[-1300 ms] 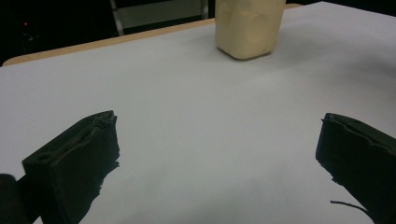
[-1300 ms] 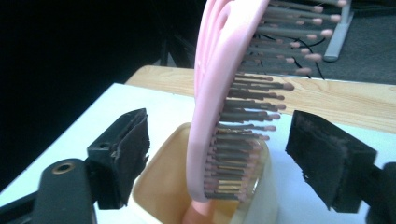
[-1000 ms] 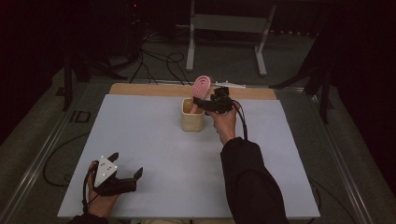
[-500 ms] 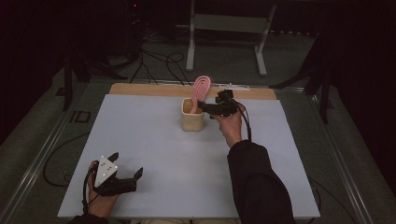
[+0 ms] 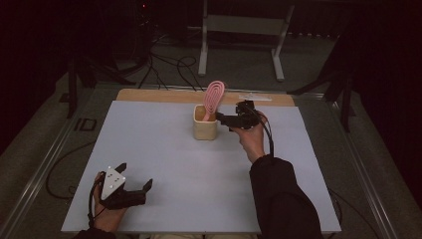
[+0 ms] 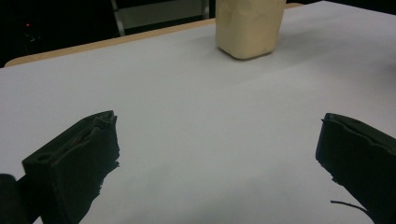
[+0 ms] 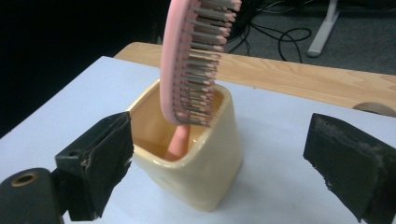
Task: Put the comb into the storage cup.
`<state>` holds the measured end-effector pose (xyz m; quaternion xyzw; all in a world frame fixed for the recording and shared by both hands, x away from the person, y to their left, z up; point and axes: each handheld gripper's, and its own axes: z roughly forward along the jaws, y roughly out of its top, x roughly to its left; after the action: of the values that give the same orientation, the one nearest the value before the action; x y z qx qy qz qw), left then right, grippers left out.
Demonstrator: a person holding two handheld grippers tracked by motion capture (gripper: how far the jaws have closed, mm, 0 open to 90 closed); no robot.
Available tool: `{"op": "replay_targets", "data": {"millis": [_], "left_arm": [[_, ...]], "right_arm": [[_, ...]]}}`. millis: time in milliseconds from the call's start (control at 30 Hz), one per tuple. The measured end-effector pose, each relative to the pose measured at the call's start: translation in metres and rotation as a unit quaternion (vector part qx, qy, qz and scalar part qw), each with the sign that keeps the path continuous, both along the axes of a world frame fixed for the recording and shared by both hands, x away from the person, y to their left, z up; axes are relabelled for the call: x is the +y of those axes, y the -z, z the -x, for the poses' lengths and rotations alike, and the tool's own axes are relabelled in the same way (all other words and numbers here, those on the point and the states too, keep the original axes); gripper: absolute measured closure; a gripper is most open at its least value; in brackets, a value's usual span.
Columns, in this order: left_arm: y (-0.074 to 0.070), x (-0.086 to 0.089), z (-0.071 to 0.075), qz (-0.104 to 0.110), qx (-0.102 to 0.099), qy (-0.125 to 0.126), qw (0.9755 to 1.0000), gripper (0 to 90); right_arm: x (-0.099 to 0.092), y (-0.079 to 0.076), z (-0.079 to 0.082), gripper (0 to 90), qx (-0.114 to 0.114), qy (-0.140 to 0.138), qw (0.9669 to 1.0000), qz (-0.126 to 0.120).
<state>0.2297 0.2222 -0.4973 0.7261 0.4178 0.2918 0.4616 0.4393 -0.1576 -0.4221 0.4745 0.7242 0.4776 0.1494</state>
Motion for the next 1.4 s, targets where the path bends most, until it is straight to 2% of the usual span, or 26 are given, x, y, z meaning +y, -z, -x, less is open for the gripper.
{"op": "replay_targets", "data": {"millis": [333,533,700,900,1000,1400], "left_arm": [[0.000,0.000,0.000,-0.001,0.001,0.000,1.0000,0.0],[0.001,0.000,0.000,-0.001,0.001,0.000,1.0000,0.0],[0.001,0.000,0.000,-0.001,0.002,-0.002,1.0000,0.0],[0.001,0.000,-0.001,-0.003,0.003,-0.003,1.0000,0.0],[0.001,0.000,-0.001,-0.004,0.004,-0.002,1.0000,0.0],[0.002,-0.001,-0.001,-0.004,0.005,-0.008,0.9999,0.0]], "right_arm": [[-0.009,0.002,0.015,8.5,-0.019,-0.001,0.9994,0.029],[-0.012,0.006,0.024,8.5,-0.023,-0.012,0.9985,0.047],[-0.015,0.010,0.033,9.5,-0.028,-0.016,0.9969,0.072],[-0.021,0.013,0.041,9.4,-0.017,-0.011,0.9968,0.077],[-0.023,0.014,0.049,7.9,-0.027,-0.011,0.9951,0.095],[-0.039,0.020,0.073,7.7,-0.040,-0.018,0.9926,0.114]]}}
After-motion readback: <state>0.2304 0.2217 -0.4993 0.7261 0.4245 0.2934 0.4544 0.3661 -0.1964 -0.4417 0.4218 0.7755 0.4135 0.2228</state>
